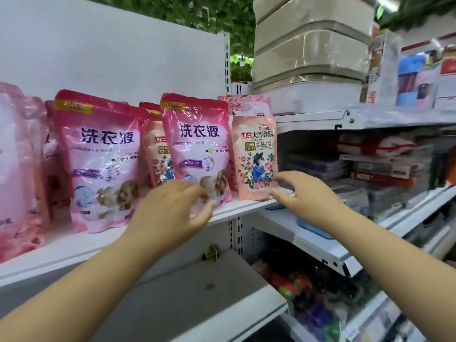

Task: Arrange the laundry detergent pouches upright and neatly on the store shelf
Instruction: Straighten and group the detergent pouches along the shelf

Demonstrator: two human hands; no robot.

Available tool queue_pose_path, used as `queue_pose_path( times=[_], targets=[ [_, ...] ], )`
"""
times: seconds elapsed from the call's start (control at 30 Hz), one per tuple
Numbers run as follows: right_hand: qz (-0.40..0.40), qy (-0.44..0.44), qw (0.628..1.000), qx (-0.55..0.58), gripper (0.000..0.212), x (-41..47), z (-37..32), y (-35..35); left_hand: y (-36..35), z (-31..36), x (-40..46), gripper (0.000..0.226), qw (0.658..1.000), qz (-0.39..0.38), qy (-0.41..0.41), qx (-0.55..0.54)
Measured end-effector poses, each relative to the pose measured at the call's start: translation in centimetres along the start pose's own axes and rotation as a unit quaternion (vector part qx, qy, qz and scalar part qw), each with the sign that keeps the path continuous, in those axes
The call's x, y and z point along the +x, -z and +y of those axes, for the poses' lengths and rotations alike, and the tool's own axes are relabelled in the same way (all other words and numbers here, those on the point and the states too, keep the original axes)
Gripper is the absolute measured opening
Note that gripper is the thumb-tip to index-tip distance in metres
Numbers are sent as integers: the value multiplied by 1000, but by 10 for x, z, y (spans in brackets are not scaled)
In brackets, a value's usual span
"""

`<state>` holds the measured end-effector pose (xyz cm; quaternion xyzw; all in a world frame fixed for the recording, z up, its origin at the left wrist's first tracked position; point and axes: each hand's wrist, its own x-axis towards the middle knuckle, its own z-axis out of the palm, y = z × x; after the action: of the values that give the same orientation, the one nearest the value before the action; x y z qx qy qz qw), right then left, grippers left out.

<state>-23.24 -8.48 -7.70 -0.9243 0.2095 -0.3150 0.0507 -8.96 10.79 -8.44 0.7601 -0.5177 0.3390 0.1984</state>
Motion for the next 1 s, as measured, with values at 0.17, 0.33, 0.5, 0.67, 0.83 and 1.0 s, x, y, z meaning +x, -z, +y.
queue_pose_path(
  times=[0.17, 0.33, 0.5, 0.67, 0.83, 1.0],
  targets=[
    [69, -56, 985, 149, 52, 34, 35, -18, -11, 3, 19, 65, 969, 97, 188, -127],
    [85, -92, 936, 328, 75, 62, 47, -41, -22, 16, 38, 96, 908, 69, 343, -232],
    [-4, -55, 871, 488, 76, 92, 60, -52, -40, 20, 47, 101, 860, 56, 447, -239],
    [-20, -51, 836, 546, 52, 99, 66, -57, -45, 17, 42, 94, 856, 133, 450, -216],
    [-49, -49, 830, 554, 37, 102, 73, -60, -50, 12, 39, 92, 843, 182, 462, -206],
    [-67, -23, 886, 457, 50, 102, 73, -67, -49, 16, 39, 87, 851, 174, 451, -204]
  ],
)
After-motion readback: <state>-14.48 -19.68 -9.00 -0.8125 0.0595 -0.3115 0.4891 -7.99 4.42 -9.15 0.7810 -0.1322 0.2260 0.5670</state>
